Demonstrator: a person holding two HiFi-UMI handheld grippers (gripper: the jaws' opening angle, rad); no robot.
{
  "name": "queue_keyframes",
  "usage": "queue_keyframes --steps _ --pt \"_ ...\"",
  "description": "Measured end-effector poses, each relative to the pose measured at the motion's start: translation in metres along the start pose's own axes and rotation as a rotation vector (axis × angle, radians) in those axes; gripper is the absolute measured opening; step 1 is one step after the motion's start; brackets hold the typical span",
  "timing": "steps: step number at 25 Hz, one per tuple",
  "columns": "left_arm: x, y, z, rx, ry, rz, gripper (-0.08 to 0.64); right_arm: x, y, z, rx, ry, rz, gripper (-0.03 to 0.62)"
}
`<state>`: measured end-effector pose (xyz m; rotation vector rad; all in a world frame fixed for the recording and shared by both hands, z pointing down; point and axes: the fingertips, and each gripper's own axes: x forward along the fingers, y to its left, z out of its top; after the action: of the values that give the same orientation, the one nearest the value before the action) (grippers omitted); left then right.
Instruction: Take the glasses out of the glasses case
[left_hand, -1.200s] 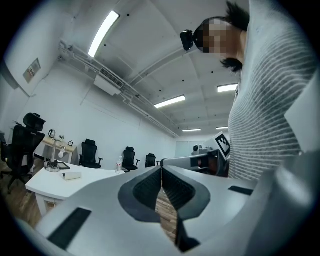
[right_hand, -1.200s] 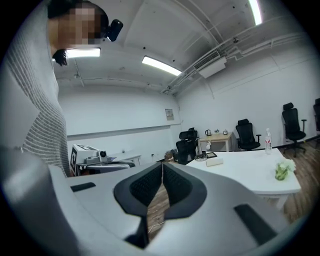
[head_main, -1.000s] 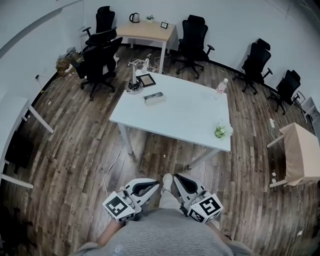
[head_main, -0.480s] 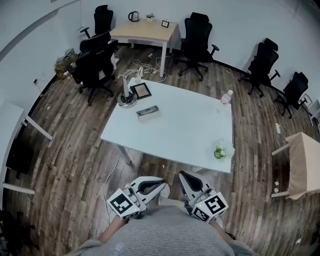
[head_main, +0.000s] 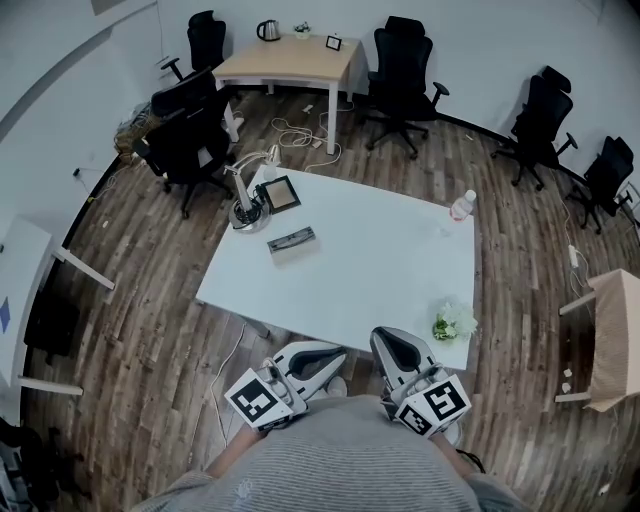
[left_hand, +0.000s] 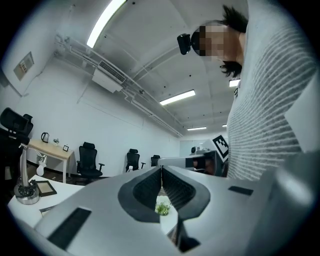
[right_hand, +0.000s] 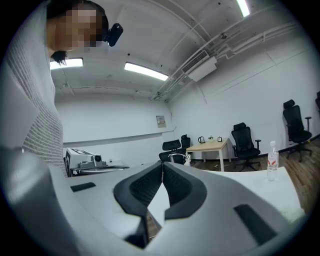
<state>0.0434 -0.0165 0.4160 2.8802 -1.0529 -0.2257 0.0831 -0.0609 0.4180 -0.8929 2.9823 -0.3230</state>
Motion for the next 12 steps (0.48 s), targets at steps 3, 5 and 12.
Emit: queue_keyframes --steps 3,5,12 --pt "0.004 0.010 -0.007 0.002 0.020 0.007 0.014 0.008 -0.003 0.000 0.006 0.006 0.019 0.017" --pt "0.006 0.018 -0.009 -0.001 0.022 0.006 0.014 0.013 -0.007 0.000 0.006 0.007 0.013 0.017" --pt "0.017 0.043 0.002 0.014 0.044 -0.043 0.014 0.034 -0.026 0.009 0.012 0.001 -0.027 0.017"
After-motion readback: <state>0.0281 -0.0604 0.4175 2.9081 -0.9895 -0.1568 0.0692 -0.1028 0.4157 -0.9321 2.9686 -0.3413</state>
